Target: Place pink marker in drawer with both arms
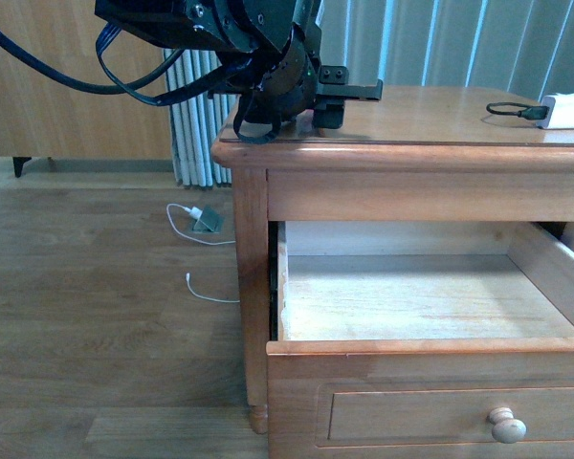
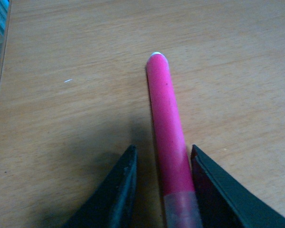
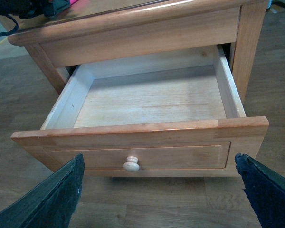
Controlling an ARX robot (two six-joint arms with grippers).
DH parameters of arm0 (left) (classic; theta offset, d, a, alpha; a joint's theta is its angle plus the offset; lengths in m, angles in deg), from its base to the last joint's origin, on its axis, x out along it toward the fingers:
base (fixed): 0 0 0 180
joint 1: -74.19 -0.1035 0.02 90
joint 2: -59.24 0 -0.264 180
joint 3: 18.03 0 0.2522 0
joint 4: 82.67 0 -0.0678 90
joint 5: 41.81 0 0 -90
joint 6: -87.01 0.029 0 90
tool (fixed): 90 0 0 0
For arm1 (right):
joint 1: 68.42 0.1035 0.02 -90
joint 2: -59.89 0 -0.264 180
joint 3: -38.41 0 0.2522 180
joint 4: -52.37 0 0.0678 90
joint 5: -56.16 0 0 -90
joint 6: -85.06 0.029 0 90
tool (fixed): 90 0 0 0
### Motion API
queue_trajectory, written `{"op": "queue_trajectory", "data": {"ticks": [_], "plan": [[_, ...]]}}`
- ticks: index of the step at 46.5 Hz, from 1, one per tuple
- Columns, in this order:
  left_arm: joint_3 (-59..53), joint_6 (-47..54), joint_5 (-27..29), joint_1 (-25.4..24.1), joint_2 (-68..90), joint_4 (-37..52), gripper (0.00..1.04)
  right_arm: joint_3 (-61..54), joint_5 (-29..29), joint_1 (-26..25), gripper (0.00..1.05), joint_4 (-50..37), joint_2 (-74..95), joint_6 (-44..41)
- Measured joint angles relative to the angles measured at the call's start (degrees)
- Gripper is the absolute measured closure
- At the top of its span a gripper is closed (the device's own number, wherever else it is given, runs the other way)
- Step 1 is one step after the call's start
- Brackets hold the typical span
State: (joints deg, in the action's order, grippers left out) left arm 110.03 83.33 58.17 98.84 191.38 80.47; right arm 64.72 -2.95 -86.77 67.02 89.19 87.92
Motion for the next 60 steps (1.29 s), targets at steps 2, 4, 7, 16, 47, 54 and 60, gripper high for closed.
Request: {"op": "queue_trajectory", "data": {"ticks": [2, 4, 7, 16, 47, 54, 60], "plan": [[0.22, 0.00, -0.04, -0.09, 0.11, -0.15, 0.76, 0.02, 0.00, 0.00, 0.08, 0.00, 0.00, -0.02], [0.28, 0.00, 0.00, -0.15, 0.17, -0.26, 0.83, 0.00, 0.00, 0.00, 0.08, 0.00, 0.00, 0.00], [0.39, -0.02, -0.07, -0.17, 0.17, -0.33, 0.90, 0.02, 0.00, 0.00, 0.08, 0.00, 0.00, 0.00], [0.44, 0.00, -0.35, -0.17, 0.17, -0.52, 0.90, 0.00, 0.00, 0.00, 0.08, 0.00, 0.00, -0.02], [-27.58, 3.78, -18.18, -3.37, -16.96, 13.75, 0.90, 0.02, 0.00, 0.00, 0.08, 0.00, 0.00, 0.00], [-36.72, 7.06, -25.86, -3.65, -24.48, 16.00, 0.90, 0.00, 0.00, 0.00, 0.08, 0.00, 0.00, -0.02], [-41.55, 9.86, -29.99, -2.89, -28.74, 16.22, 0.90, 0.00, 0.00, 0.00, 0.08, 0.00, 0.00, 0.00]]}}
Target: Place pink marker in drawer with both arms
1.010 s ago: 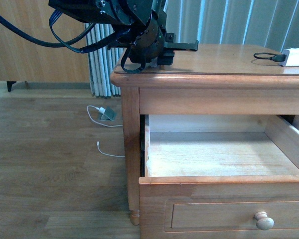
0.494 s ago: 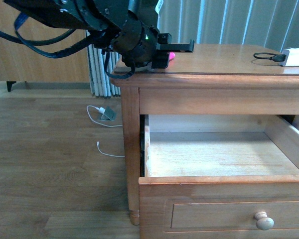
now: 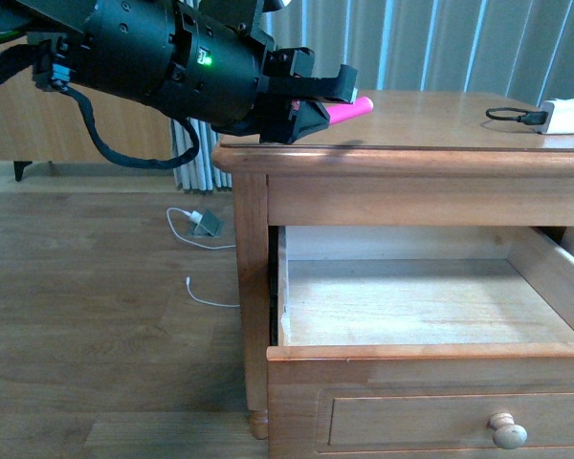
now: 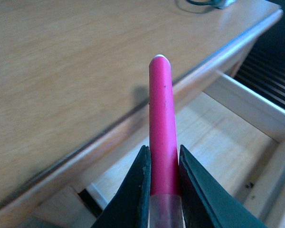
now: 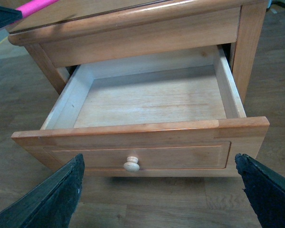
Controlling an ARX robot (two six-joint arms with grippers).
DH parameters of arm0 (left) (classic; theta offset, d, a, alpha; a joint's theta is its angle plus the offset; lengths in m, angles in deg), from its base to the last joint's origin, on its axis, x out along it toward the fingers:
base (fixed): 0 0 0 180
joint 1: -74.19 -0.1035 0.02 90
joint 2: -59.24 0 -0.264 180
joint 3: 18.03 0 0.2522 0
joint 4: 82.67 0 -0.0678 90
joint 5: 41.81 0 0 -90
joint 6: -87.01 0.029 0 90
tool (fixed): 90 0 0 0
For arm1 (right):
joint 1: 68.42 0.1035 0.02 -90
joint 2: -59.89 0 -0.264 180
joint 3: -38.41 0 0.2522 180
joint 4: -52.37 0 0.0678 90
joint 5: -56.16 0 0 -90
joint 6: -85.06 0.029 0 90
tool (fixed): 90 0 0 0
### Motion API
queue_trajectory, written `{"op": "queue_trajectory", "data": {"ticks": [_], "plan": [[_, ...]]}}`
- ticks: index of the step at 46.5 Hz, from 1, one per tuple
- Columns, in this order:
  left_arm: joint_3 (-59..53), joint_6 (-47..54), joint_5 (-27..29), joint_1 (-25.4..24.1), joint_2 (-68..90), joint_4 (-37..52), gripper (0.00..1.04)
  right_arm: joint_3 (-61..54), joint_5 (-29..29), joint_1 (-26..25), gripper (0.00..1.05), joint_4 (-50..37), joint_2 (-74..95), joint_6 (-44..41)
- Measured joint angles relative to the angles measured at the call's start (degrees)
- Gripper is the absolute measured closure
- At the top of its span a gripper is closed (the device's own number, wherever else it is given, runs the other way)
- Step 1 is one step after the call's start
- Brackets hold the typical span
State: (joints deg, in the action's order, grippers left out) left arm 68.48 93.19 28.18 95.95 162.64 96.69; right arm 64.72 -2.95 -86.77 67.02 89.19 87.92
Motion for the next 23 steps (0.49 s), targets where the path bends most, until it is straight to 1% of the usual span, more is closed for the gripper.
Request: {"op": "queue_trajectory", "data": {"ticks": [3, 9, 23], "plan": [[-1.95, 1.62, -1.75, 0.79, -1.55, -0.35, 0.90, 0.00, 0.00, 0.00, 0.08, 0.00, 0.00, -0.02], [-3.52, 4.11, -1.86, 2.29, -2.25, -0.85, 0.90, 0.00, 0.00, 0.00, 0.08, 0.00, 0.00, -0.02], [-3.98, 6.12, 0.22, 5.49, 1.22, -0.83, 0.90, 0.00, 0.00, 0.00, 0.08, 0.00, 0.00, -0.02]]}}
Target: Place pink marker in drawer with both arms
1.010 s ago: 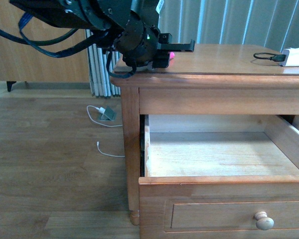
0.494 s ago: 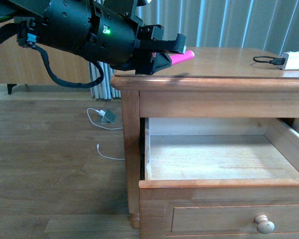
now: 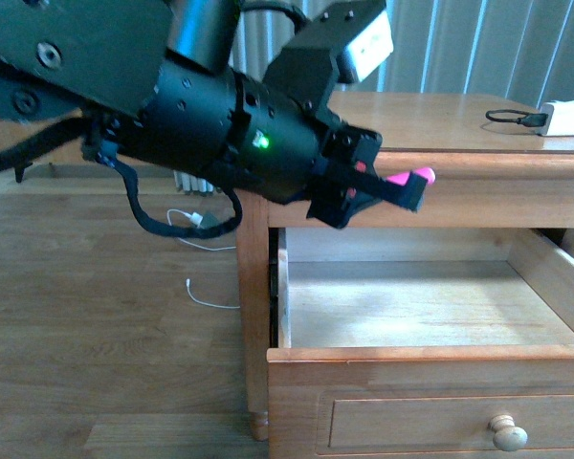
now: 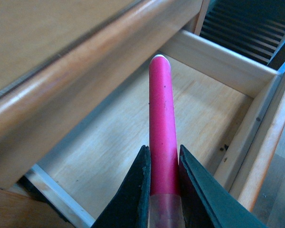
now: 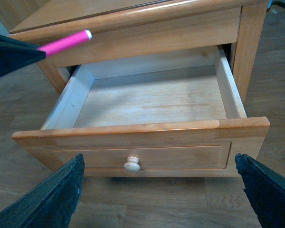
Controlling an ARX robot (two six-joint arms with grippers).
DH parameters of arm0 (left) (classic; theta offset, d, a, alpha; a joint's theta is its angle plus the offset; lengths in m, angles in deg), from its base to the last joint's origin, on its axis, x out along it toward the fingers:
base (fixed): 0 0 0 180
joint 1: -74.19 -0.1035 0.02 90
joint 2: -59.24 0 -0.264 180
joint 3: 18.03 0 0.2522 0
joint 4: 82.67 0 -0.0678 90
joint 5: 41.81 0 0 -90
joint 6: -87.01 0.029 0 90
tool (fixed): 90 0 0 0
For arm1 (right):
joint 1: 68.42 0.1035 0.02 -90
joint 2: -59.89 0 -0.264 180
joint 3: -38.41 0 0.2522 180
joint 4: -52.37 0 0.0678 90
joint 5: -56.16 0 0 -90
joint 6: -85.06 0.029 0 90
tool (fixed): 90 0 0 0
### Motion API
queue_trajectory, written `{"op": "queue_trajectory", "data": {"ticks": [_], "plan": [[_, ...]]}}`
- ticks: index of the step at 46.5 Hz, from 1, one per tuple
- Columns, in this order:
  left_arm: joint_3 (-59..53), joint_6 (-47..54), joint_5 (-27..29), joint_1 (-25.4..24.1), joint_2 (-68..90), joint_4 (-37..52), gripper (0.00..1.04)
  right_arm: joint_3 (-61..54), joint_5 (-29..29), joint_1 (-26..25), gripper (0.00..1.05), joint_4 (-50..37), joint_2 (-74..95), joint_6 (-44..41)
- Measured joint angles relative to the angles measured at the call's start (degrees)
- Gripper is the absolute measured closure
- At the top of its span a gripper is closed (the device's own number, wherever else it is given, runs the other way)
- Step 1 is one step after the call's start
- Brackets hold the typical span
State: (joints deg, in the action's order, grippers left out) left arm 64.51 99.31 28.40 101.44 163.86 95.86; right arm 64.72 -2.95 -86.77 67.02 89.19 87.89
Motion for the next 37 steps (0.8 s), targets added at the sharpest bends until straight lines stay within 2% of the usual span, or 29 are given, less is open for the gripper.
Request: {"op": "queue_trajectory", "data": {"ticks": [33, 37], "plan": [[8.28, 6.62, 1.99, 1.44, 14.86, -6.45, 0.90, 0.00, 0.00, 0.00, 0.08, 0.00, 0.00, 0.02], [8.31, 6.86, 1.92, 1.44, 14.86, -7.06, 0.79, 0.00, 0.00, 0.00, 0.08, 0.00, 0.00, 0.02]]}}
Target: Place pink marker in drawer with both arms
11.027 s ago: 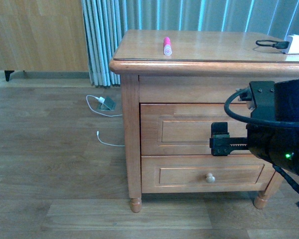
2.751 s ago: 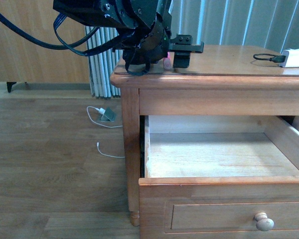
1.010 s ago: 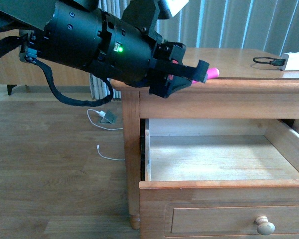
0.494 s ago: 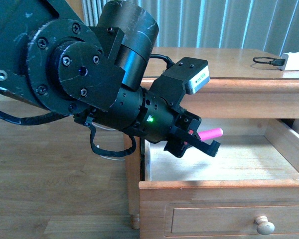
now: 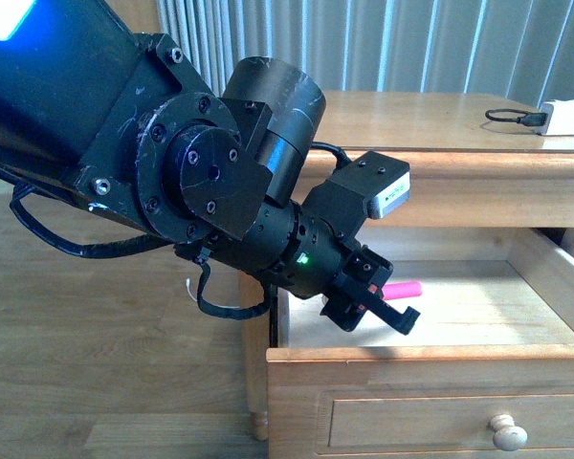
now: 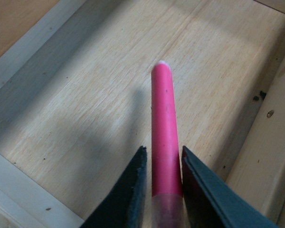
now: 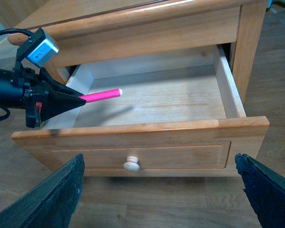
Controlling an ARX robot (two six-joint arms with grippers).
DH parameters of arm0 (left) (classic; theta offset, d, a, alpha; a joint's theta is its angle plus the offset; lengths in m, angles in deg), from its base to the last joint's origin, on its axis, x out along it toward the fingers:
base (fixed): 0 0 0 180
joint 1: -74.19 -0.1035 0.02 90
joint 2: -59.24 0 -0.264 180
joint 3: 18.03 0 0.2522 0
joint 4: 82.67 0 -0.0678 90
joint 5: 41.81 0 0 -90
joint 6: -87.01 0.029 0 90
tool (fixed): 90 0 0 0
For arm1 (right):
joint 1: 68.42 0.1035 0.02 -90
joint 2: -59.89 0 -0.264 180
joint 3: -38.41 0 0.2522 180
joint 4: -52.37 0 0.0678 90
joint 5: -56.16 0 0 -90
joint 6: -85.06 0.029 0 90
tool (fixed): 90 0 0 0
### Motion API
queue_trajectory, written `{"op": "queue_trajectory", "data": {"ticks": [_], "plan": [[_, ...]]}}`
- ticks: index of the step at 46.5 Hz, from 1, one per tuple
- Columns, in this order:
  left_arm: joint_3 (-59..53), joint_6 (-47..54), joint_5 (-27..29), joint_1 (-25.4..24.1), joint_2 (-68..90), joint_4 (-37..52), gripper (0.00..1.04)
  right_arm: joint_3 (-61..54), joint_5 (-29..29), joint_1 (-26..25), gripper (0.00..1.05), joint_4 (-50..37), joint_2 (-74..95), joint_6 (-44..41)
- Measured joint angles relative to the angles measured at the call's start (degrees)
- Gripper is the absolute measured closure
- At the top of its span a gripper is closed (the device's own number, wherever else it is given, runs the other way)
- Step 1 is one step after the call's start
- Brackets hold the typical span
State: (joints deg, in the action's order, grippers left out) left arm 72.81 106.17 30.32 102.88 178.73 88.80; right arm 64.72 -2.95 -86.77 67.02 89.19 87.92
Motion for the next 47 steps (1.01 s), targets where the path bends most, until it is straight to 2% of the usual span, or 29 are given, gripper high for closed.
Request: {"op": "queue_trajectory", "data": {"ticks": [12, 19, 24, 37, 47], "plan": [[-2.38, -1.68, 2.62, -0.31, -1.27, 4.76, 0.45, 0.00, 0.00, 0.00, 0.08, 0.00, 0.00, 0.00], [-5.88, -4.44, 6.43, -1.18, -4.63, 8.96, 0.24, 0.00, 0.00, 0.00, 0.08, 0.00, 0.00, 0.00], [-10.43, -6.25, 11.50, -2.62, -9.53, 14.32, 0.05, 0.00, 0.00, 0.00, 0.08, 0.00, 0.00, 0.00], [-28.37, -13.35, 20.31, -7.28, -27.28, 23.08, 0.06, 0.00, 0.00, 0.00, 0.08, 0.00, 0.00, 0.00], [-44.41, -15.15, 23.65, -10.34, -49.55, 21.73, 0.06, 0.00, 0.00, 0.00, 0.08, 0.00, 0.00, -0.02]]}}
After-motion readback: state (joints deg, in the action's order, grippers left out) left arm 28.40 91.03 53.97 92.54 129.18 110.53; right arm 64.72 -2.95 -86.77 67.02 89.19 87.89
